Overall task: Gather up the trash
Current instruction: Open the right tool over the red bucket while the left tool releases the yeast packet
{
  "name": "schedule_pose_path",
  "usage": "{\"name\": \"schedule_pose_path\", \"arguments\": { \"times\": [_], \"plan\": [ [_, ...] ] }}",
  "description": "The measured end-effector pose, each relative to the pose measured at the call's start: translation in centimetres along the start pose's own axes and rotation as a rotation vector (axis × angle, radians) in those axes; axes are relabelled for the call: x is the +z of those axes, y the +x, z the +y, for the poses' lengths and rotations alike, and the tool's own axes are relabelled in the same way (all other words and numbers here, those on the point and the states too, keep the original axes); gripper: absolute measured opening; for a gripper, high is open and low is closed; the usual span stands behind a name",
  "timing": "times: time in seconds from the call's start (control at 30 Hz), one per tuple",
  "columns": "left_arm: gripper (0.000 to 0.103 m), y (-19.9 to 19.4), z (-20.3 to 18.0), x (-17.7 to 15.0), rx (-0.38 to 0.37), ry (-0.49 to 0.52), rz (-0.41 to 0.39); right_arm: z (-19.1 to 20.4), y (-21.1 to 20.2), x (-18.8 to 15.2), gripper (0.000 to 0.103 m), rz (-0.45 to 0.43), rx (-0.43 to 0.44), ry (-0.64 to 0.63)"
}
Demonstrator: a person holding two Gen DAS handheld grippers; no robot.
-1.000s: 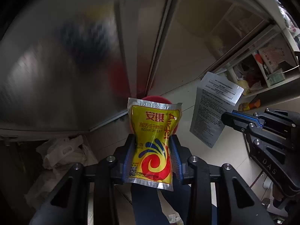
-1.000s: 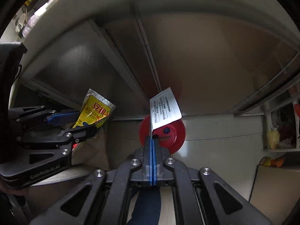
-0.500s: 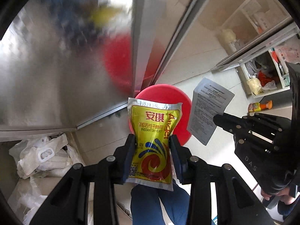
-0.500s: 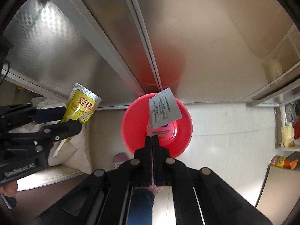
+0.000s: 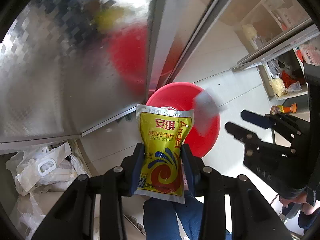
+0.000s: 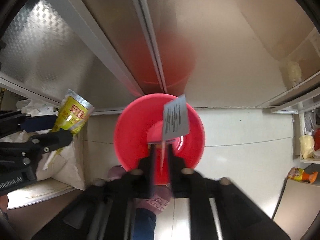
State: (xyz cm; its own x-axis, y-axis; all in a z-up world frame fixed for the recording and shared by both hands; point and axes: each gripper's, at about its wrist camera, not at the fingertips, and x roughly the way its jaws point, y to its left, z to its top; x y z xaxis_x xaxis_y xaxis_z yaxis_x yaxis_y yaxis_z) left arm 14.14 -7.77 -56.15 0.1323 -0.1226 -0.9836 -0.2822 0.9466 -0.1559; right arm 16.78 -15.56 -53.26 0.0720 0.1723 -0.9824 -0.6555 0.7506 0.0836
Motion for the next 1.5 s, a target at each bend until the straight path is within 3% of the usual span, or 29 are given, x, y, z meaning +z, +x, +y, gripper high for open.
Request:
{"name": "schedule_pose_path", "arguments": {
  "times": [0.23, 0.57, 0.77, 0.9, 1.13, 1.23, 1.4, 1.5],
  "plan": [
    [0.036, -0.1, -1.4, 0.4, 0.001, 0.041, -0.009, -1.1, -2.2, -0.4, 0.072, -0.053, 0.002, 0.009],
    [0.040, 1.3, -4.0, 1.6, -0.015, 0.104, -0.002, -4.3, -4.7, -1.6, 0.102, -0.095, -0.057, 0.103],
    [0.043, 2.8, -5.7, 2.2, -0.010, 0.157, 0.013, -5.6, -3.8, -2.5, 0.103, -0.063, -0.083, 0.131],
    [0.053, 3.5, -5.8, 2.6, -0.010, 0.152, 0.051, -6.3, -3.6, -2.9, 0.102, -0.058, -0.085, 0.167],
    [0.060, 2.7, -6.2, 2.6, -0.004, 0.212, 0.030, -6.5, -3.7, -3.3, 0.103, -0.051, -0.088, 0.201],
    [0.060, 2.0, -5.9, 2.2, -0.008, 0.210, 0.032, -6.1, -3.8, -3.4, 0.103, -0.052, -0.086, 0.197],
    [0.079, -0.8, -4.8, 1.0, -0.035, 0.160, 0.009, -5.5, -5.6, -3.4, 0.102, -0.057, -0.079, 0.197],
    [0.083, -3.1, -4.5, 0.6, -0.052, 0.120, -0.009, -4.8, -7.7, -3.5, 0.102, -0.053, -0.102, 0.182]
  ]
}}
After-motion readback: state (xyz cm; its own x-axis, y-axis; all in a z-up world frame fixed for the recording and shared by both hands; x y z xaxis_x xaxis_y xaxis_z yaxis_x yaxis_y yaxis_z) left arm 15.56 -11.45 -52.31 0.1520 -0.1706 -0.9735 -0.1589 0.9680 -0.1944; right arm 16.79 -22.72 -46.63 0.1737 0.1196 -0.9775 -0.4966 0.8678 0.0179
